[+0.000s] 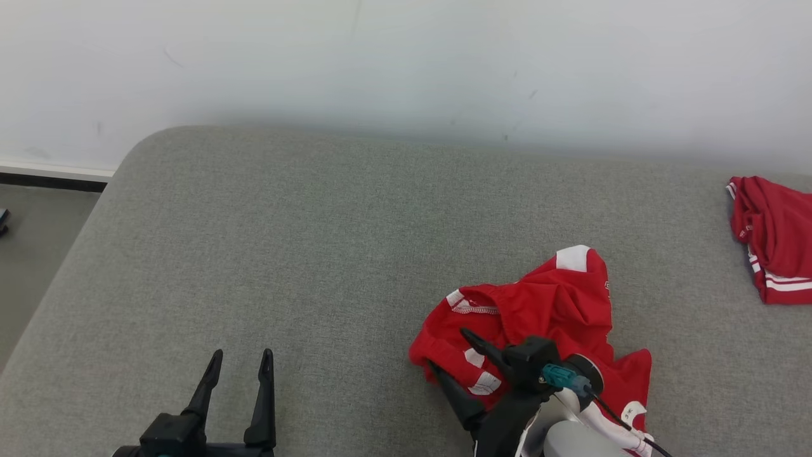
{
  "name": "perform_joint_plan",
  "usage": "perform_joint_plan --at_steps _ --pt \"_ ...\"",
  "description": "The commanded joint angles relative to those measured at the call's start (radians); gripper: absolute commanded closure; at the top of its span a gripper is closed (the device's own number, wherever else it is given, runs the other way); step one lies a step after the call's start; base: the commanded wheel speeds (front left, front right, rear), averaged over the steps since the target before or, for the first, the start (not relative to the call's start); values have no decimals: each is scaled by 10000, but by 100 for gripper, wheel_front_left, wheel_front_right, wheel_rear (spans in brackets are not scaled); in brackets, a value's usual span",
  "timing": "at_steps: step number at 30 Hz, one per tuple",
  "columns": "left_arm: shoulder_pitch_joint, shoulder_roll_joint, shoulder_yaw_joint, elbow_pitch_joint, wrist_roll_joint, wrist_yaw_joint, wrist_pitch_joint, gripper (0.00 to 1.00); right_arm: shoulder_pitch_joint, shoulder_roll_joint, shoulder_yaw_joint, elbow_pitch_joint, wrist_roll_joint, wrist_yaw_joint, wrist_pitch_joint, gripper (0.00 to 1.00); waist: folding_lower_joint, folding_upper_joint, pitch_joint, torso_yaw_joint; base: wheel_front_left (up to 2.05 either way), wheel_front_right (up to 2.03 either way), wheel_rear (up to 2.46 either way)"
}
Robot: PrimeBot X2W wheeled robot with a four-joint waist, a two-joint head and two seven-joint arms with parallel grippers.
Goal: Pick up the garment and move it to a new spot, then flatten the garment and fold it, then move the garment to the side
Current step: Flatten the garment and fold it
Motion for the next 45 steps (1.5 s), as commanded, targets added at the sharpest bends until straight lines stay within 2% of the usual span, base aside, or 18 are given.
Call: perform_joint_plan --at_steps 1,11,16,20,25,26,33,40,45 --pt "0 -23 -23 12 38 -69 -29 0 100 -9 133 4 128 -27 -14 0 0 0 -18 3 0 0 0" --pt "177 -33 -1 99 2 -47 -29 0 199 -64 1544 174 658 -28 165 0 0 0 -136 213 0 0 0" --pt "348 -29 94 87 28 -47 -29 0 124 -134 1664 -98 834 -28 -9 0 0 0 -341 138 0 0 0" --pt "501 -3 226 30 42 -38 -29 0 253 -418 1348 -646 884 -28 -97 0 0 0 -483 -32 0 0 0" --pt "585 1 358 -106 53 -14 -29 0 785 -939 -177 -2009 435 -29 -98 0 0 0 -549 -349 0 0 0" --pt "585 1 358 -106 53 -14 -29 0 785 -939 -177 -2009 435 -29 -98 0 0 0 -549 -349 0 0 0" --pt "640 84 538 -300 100 -12 -29 0 2295 -1323 -3023 -3864 -734 -28 -84 0 0 0 -520 -886 0 0 0" --pt "685 158 675 -462 185 -10 -29 0 3748 -1008 -5333 -5231 -1570 -28 -84 0 0 0 -524 -1293 0 0 0" --pt "750 204 770 -604 243 -17 -29 0 4713 -669 -6381 -5936 -1956 -28 -86 0 0 0 -593 -1402 0 0 0"
